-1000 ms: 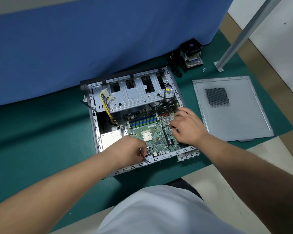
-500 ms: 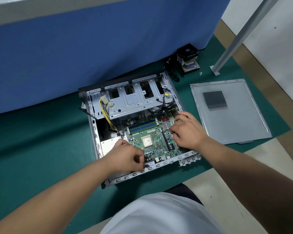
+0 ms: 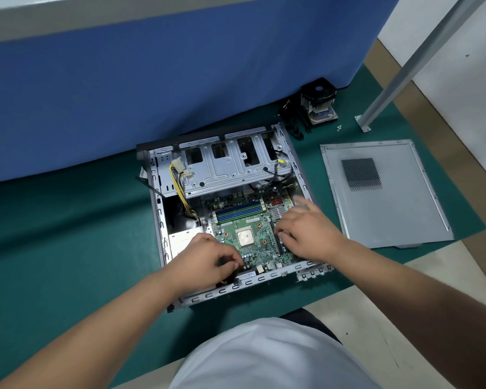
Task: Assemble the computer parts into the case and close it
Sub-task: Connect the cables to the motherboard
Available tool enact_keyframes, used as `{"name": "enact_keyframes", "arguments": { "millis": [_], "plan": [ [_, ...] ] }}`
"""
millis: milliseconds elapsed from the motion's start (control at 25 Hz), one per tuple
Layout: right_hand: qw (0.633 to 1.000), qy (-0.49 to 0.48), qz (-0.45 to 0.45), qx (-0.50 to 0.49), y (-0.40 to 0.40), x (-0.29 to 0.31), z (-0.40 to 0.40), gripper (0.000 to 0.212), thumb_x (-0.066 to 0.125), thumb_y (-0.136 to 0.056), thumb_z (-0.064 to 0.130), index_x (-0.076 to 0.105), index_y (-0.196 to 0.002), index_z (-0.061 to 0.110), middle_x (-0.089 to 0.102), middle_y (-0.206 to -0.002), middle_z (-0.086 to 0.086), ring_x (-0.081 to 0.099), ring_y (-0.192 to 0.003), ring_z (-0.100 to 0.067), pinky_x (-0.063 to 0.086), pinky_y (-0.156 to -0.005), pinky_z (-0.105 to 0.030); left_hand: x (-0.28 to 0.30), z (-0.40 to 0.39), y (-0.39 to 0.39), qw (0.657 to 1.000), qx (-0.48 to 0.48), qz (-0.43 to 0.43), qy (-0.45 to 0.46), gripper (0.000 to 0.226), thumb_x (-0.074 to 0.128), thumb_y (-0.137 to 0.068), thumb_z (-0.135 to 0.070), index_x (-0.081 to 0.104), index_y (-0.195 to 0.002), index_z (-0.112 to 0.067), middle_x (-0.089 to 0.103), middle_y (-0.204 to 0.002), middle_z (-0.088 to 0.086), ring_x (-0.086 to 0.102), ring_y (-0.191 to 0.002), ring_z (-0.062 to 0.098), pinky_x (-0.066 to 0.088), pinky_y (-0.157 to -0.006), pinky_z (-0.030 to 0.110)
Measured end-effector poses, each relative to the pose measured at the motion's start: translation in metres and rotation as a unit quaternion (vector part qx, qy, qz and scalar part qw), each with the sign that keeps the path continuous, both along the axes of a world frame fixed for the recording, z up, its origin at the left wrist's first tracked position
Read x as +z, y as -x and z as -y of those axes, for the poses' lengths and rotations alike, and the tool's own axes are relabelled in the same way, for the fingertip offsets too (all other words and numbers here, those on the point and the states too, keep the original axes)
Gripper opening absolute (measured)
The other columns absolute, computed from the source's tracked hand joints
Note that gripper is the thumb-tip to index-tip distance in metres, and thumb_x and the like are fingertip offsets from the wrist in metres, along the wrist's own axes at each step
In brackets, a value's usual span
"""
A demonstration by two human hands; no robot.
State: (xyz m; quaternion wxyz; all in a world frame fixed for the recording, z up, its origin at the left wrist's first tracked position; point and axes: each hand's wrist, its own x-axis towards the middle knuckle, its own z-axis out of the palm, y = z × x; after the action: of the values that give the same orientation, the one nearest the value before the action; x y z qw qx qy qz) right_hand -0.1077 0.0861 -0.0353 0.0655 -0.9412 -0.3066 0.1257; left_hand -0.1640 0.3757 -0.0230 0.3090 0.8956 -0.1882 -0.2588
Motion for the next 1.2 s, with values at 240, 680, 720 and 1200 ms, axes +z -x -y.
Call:
{"name": "enact_keyframes", "arguments": {
  "millis": [240,680,720,1200],
  "plan": [
    [0.924,-0.151,-0.341,-0.089,0.037,0.014,-0.037,0.017,0.077,-0.085,0.045,0.075,-0.099,0.035,0.070,-0.081,0.008,0.065,-0.073,-0.008,0.055,-0.071,-0.028,-0.003,0.023,0.004,0.998,0.044,0.038,-0.035,0.014,0.058,-0.100,-0.042,0.072,-0.105,-0.041,0.060,-0.065,-0.022,0.051,-0.083,-0.004,0.022,-0.107,0.027],
    [0.904,-0.205,-0.277,-0.255,0.030,0.017,-0.016,0.005,0.073,-0.093,0.034,0.075,-0.089,0.032,0.073,-0.079,0.009,0.065,-0.066,-0.006,0.050,-0.056,-0.021,0.000,0.048,-0.002,0.993,0.108,-0.027,-0.037,0.012,0.062,-0.099,-0.037,0.072,-0.106,-0.035,0.071,-0.087,-0.017,0.063,-0.087,0.010,0.044,-0.098,0.029],
    [0.902,-0.203,-0.269,-0.268,0.025,0.016,-0.014,0.005,0.072,-0.094,0.033,0.076,-0.090,0.032,0.074,-0.077,0.008,0.064,-0.062,-0.006,0.047,-0.053,-0.019,0.000,0.053,-0.006,0.990,0.128,-0.055,-0.013,0.011,0.064,-0.098,-0.033,0.073,-0.105,-0.033,0.073,-0.094,-0.014,0.065,-0.088,0.011,0.051,-0.091,0.030],
    [0.922,-0.133,-0.292,-0.217,0.001,-0.005,-0.027,0.045,0.081,-0.085,0.023,0.055,-0.121,0.027,0.072,-0.084,0.006,0.068,-0.078,-0.011,0.054,-0.071,-0.029,-0.018,0.098,-0.026,0.800,0.443,-0.350,0.203,0.004,0.077,-0.089,-0.010,0.074,-0.090,-0.007,0.078,-0.087,0.013,0.072,-0.068,0.018,0.057,-0.056,0.025]
  ]
}}
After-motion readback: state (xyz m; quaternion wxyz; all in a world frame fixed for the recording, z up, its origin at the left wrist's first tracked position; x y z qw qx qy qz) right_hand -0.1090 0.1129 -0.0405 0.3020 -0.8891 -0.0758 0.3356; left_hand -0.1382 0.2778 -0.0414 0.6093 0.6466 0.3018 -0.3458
